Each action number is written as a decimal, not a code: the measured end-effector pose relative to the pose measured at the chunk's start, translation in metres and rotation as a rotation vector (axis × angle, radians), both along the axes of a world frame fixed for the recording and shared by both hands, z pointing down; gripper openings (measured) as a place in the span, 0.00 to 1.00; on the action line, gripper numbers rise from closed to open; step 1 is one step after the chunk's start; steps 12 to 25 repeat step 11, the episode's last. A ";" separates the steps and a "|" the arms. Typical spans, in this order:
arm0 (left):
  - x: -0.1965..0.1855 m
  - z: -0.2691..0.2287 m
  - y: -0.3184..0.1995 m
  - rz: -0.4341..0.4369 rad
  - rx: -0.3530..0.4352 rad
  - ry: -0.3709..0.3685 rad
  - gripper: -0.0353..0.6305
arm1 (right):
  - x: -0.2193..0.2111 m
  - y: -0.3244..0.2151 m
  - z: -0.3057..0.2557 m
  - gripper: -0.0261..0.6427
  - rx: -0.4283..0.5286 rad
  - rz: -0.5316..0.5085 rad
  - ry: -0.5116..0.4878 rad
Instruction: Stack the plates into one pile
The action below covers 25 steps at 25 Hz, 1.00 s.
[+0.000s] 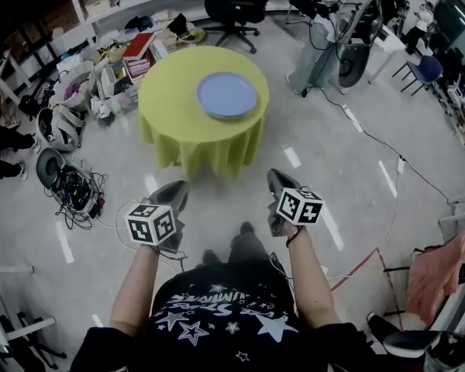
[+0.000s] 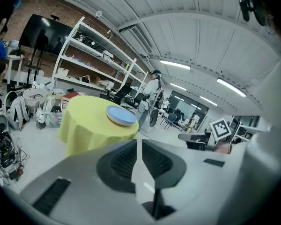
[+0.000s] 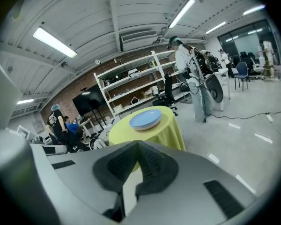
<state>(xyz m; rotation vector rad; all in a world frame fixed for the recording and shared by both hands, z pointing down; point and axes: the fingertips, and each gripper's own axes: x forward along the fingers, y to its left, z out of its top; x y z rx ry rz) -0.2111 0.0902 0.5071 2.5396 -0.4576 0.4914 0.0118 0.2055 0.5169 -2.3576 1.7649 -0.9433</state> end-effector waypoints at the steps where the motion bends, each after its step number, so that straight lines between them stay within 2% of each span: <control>1: -0.002 0.001 0.001 0.000 0.000 0.001 0.12 | -0.004 0.003 0.001 0.06 -0.004 0.000 0.002; 7: -0.007 -0.002 0.007 -0.006 -0.011 0.025 0.12 | -0.009 0.019 -0.001 0.06 -0.019 0.007 0.013; 25: -0.012 0.000 0.008 -0.008 -0.021 0.026 0.12 | -0.017 0.019 -0.003 0.06 -0.017 0.003 0.009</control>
